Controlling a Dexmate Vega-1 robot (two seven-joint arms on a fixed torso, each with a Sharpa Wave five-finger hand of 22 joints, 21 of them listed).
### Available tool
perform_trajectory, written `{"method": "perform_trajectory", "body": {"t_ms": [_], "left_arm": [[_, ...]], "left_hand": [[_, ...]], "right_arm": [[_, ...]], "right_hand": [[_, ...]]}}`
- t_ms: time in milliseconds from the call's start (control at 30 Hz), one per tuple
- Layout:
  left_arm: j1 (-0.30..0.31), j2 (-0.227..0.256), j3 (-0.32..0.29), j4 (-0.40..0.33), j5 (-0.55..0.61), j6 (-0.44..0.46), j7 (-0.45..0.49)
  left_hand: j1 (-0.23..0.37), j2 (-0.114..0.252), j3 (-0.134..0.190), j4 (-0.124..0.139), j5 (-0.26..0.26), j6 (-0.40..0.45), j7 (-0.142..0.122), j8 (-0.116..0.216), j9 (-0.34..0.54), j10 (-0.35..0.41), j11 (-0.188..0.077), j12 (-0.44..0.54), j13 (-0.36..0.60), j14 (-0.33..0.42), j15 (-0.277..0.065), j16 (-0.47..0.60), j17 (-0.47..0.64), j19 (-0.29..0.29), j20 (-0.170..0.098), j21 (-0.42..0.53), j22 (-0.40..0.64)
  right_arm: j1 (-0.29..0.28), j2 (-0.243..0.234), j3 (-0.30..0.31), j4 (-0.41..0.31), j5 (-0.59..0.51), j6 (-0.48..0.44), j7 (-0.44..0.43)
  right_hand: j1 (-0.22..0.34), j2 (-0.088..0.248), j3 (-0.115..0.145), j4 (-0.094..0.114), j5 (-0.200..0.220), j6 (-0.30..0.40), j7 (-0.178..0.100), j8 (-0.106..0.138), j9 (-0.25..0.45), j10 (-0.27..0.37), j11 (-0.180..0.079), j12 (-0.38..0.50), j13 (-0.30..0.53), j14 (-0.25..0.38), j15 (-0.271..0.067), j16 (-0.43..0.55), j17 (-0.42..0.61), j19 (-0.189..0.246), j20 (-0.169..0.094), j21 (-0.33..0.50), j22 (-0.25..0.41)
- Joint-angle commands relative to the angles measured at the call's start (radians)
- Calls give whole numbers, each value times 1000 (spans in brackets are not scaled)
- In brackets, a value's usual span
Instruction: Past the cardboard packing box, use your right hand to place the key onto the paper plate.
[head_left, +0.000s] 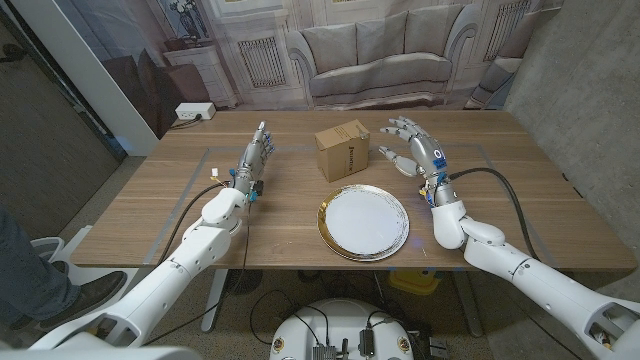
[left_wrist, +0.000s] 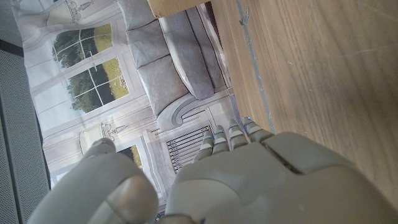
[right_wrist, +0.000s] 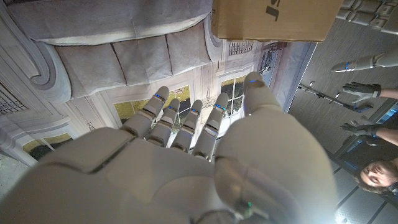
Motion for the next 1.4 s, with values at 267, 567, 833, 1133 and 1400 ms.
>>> {"method": "perform_trajectory", "body": {"t_ms": [267, 567, 833, 1133, 1400], "left_arm": [[11, -6, 0, -2, 1, -13, 3], [22, 1, -6, -13, -1, -13, 7], [37, 7, -12, -25, -5, -14, 13], [45, 13, -20, -31, -6, -17, 18], [45, 15, -22, -33, -7, -14, 18]], "left_hand": [[4, 2, -6, -2, -3, 9, 1, -3, 6, 1, 0, -3, 5, 4, 2, 1, 2, -5, 4, 2, 6], [5, 2, -9, -2, -3, 11, 1, -3, 6, 1, 1, -3, 5, 3, 3, 1, 2, -5, 4, 2, 6], [5, 3, -10, -2, -4, 10, 0, -4, 6, 1, 1, -4, 5, 3, 3, 1, 2, -6, 4, 2, 6], [6, 4, -12, -2, -4, 11, 1, -4, 6, 1, 1, -4, 5, 3, 2, 1, 2, -6, 5, 2, 6], [6, 5, -14, -2, -4, 11, 1, -5, 6, 1, 0, -5, 5, 4, 2, 1, 2, -7, 5, 2, 6]], "right_arm": [[36, -9, -47, 12, -37, -47, -20], [67, 6, -75, 48, -51, -54, -32], [95, 14, -100, 72, -65, -56, -40], [113, 21, -116, 90, -58, -55, -40], [132, 30, -133, 114, -66, -53, -55]], "right_hand": [[5, 3, -9, 3, 3, 12, 1, 4, 2, 2, -9, 1, 1, 5, -91, 5, 6, 7, -72, 4, 4], [13, 6, -11, 4, 6, 15, 0, 2, 2, 5, -13, 0, 1, 10, -99, 5, 7, 14, -78, 5, 4], [25, 12, -11, 2, 8, 18, 0, 1, 2, 7, -20, -1, 1, 13, -104, 6, 8, 16, -81, 5, 4], [36, 18, -13, 2, 10, 23, 0, 1, 3, 9, -25, -1, 1, 16, -110, 6, 8, 20, -85, 5, 5], [42, 23, -16, 4, 10, 29, 0, 2, 5, 10, -29, -2, 1, 18, -113, 7, 9, 22, -86, 5, 5]]}}
